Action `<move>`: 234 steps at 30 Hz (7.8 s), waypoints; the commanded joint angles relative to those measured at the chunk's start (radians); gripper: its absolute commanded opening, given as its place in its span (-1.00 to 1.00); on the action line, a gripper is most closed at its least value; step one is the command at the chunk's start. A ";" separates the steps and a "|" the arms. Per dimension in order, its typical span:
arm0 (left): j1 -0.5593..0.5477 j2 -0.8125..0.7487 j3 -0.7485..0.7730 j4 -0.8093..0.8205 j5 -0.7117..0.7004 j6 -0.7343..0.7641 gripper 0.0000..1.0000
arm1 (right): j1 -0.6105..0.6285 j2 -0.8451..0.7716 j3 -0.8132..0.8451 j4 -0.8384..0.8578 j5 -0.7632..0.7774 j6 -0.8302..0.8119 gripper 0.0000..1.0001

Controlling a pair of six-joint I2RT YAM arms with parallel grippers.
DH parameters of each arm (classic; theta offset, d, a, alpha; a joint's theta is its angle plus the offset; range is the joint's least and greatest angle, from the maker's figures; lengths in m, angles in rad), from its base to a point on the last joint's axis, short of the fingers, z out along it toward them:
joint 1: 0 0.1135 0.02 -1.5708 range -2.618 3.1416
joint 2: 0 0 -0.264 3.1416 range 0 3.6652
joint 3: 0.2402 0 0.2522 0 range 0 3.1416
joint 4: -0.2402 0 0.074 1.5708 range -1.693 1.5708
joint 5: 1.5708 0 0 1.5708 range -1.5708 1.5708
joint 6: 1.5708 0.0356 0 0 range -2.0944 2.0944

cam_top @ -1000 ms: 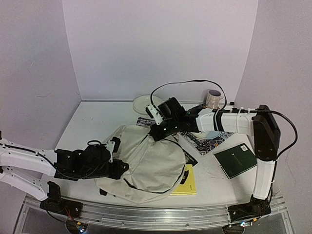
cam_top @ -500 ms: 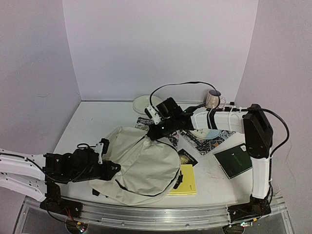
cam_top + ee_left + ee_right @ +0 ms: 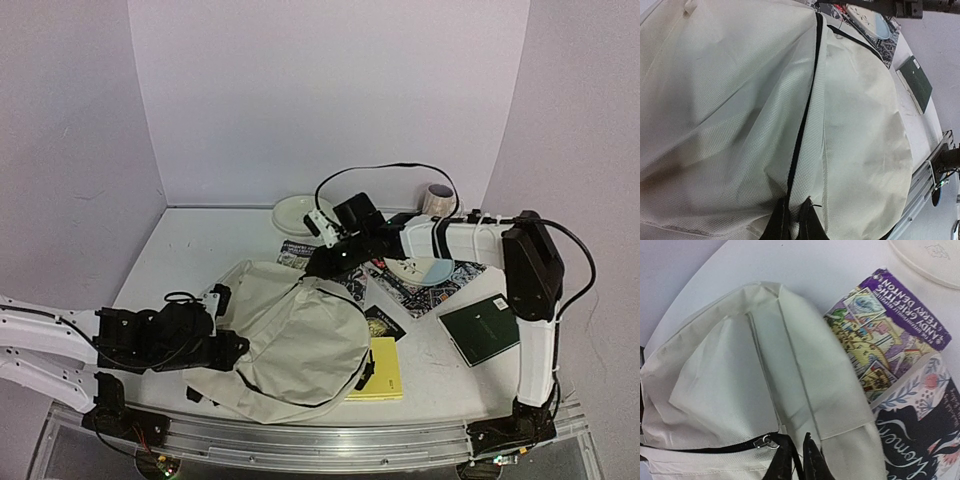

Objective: Pack the student bag
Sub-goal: Unzip the largest pocket of the student bag, then hold the student bag at the center of the board.

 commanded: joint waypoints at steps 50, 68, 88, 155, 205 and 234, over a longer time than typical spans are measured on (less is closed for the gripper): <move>0.070 0.445 0.393 0.319 0.049 -0.263 -1.00 | 0.394 -0.417 -0.531 0.211 0.238 0.037 -0.21; 0.072 0.390 0.383 0.385 0.112 -0.283 -1.00 | 0.397 -0.302 -0.508 0.191 0.364 0.009 -0.33; 0.094 0.295 0.252 0.400 0.052 -0.343 -1.00 | 0.396 -0.411 -0.635 0.302 0.400 0.061 -1.00; 0.125 0.014 0.118 -0.211 -0.318 -0.077 -1.00 | 0.360 -0.224 -0.330 0.169 0.007 0.255 -0.19; 0.001 0.351 0.432 0.098 0.031 0.379 0.36 | 0.229 -0.414 -0.367 0.195 0.093 0.156 -1.00; -0.047 0.274 0.230 0.061 0.068 0.275 -1.00 | 0.164 -0.422 -0.336 0.177 0.286 0.097 -1.00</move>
